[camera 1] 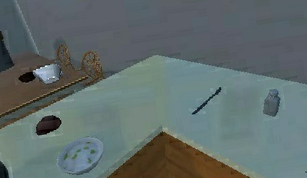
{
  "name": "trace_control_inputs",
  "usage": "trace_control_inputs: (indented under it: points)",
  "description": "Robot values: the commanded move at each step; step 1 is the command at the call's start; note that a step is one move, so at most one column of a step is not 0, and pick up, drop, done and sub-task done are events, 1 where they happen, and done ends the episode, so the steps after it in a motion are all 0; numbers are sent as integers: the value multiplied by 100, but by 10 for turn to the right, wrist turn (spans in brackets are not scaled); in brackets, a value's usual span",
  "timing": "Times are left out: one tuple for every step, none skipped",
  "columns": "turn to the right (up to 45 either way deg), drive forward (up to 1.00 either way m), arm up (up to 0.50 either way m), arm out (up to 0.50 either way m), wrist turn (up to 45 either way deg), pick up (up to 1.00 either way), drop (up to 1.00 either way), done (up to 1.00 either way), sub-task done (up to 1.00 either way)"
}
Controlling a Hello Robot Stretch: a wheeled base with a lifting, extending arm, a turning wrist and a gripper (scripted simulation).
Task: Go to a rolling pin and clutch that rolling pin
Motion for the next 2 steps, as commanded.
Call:
trace_control_inputs:
  points:
    - [0, 0, 10, 0, 0, 0, 0, 0, 0]
    - [0, 0, 0, 0, 0, 0, 0, 100, 0]
